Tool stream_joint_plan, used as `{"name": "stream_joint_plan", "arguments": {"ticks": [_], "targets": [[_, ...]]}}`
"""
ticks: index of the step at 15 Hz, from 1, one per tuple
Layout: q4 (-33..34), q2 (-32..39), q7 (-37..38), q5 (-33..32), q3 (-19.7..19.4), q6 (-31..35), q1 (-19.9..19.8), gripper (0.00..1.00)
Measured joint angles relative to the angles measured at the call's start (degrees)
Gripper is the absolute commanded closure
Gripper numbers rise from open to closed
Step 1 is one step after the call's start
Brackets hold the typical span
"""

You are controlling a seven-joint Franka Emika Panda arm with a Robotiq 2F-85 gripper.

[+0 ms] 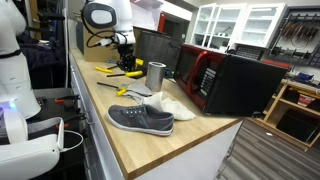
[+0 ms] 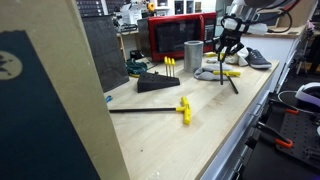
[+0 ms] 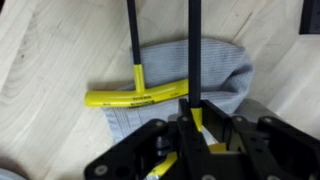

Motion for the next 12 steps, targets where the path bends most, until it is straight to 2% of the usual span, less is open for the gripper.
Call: {"name": "stream_joint_plan", "arguments": {"ticks": [4,8,12], "targets": [[0.0,-8.0,0.2,-7.0,4.0,-0.1,-2.6,0.95],[0.0,-15.8,0.0,-10.4,6.8,-0.2,-4.4,0.95],[2.8,-19.2,-0.3,-14.1,9.8,0.3,-7.2,0.95]]}}
